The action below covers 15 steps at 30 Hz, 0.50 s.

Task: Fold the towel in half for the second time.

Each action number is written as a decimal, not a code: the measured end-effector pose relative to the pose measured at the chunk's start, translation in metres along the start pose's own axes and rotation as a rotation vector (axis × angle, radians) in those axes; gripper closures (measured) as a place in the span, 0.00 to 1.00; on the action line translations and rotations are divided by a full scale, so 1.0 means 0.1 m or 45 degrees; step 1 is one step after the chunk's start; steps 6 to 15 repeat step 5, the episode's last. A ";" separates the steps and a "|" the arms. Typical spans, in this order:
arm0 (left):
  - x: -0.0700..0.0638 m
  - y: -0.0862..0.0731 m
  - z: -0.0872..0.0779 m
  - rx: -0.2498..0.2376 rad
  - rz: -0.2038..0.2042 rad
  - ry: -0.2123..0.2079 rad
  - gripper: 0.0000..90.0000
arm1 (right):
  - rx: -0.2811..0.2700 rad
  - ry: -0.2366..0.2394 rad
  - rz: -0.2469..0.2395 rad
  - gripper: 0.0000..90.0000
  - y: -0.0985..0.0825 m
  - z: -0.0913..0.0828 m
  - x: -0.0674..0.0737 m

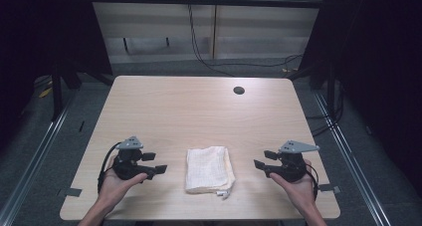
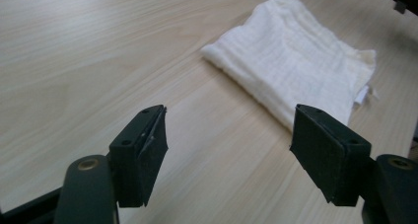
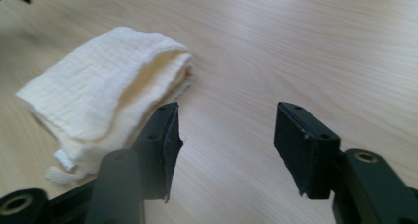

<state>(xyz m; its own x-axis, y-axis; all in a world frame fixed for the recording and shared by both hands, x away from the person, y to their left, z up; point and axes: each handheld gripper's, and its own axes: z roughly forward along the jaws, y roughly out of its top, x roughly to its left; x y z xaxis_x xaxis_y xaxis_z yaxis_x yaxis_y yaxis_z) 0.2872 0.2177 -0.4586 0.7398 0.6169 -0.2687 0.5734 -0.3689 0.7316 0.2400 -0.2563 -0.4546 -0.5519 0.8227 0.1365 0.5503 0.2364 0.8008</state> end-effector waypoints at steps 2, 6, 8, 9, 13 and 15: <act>0.02 -0.08 -0.03 -0.012 0.001 0.025 0.33 | -0.023 -0.022 0.010 0.44 -0.06 -0.01 -0.06; 0.04 -0.11 -0.07 -0.032 -0.011 0.027 0.33 | -0.040 -0.057 0.041 0.40 -0.11 -0.06 -0.13; 0.04 -0.11 -0.07 -0.032 -0.011 0.027 0.33 | -0.040 -0.057 0.041 0.40 -0.11 -0.06 -0.13; 0.04 -0.11 -0.07 -0.032 -0.011 0.027 0.33 | -0.040 -0.057 0.041 0.40 -0.11 -0.06 -0.13; 0.04 -0.11 -0.07 -0.032 -0.011 0.027 0.33 | -0.040 -0.057 0.041 0.40 -0.11 -0.06 -0.13; 0.04 -0.11 -0.07 -0.032 -0.011 0.027 0.33 | -0.040 -0.057 0.041 0.40 -0.11 -0.06 -0.13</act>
